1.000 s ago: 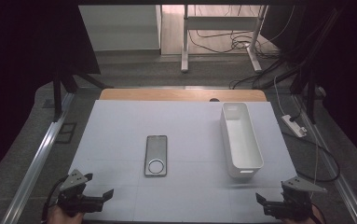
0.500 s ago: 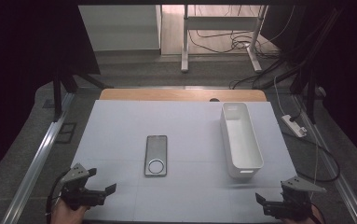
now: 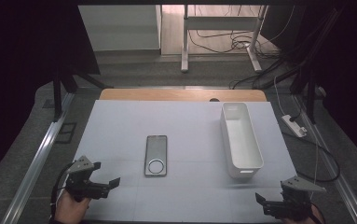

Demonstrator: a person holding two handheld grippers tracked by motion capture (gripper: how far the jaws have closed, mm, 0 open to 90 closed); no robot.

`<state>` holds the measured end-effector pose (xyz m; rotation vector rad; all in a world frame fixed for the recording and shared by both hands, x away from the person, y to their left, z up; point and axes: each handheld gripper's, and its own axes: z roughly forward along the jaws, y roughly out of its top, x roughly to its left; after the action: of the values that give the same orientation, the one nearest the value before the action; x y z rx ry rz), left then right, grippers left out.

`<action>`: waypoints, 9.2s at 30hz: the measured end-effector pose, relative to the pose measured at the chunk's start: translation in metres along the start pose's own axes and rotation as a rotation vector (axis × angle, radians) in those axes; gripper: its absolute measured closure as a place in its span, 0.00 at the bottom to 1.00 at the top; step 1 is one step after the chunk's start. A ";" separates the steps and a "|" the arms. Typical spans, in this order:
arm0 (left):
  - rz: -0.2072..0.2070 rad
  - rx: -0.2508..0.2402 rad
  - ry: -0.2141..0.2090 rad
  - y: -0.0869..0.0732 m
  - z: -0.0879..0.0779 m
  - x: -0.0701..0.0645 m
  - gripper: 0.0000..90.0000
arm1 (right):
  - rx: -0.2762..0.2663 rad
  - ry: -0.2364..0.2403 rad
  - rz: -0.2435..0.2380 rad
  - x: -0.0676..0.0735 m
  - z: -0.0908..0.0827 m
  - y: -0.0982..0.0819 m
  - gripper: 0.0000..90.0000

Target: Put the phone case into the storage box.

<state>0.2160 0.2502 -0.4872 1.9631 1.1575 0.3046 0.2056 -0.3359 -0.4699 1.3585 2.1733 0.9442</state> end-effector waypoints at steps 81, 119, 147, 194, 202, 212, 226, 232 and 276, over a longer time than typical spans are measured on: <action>0.188 0.199 -0.079 0.134 0.133 -0.014 0.00 | 0.035 0.014 0.007 -0.002 0.004 0.001 0.00; 0.210 0.326 -0.076 0.114 0.171 -0.002 0.99 | 0.056 0.017 0.002 -0.001 0.005 0.002 0.00; 0.154 0.312 0.005 0.112 0.179 0.028 0.99 | 0.061 0.016 0.007 -0.002 0.006 0.002 0.00; 0.126 0.328 -0.060 0.045 0.109 0.012 0.99 | 0.079 0.012 0.003 -0.001 0.007 0.002 0.00; 0.126 0.338 -0.090 0.039 0.105 -0.003 0.99 | 0.076 0.012 0.000 -0.001 0.007 0.002 0.00; 0.124 0.341 -0.099 0.034 0.105 -0.021 0.99 | 0.079 0.012 -0.009 0.000 0.007 0.002 0.00; 0.104 0.347 -0.128 0.039 0.116 -0.045 0.99 | 0.083 0.013 -0.011 0.000 0.008 0.003 0.00; 0.119 0.342 -0.113 0.043 0.112 -0.043 0.99 | 0.083 0.012 -0.009 0.000 0.008 0.003 0.00; 0.060 0.223 0.047 0.059 0.065 0.007 0.00 | 0.083 0.011 -0.007 0.000 0.008 0.003 0.00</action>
<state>0.2926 0.2074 -0.4857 2.1988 1.2072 0.2631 0.2125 -0.3325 -0.4736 1.3859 2.2470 0.8693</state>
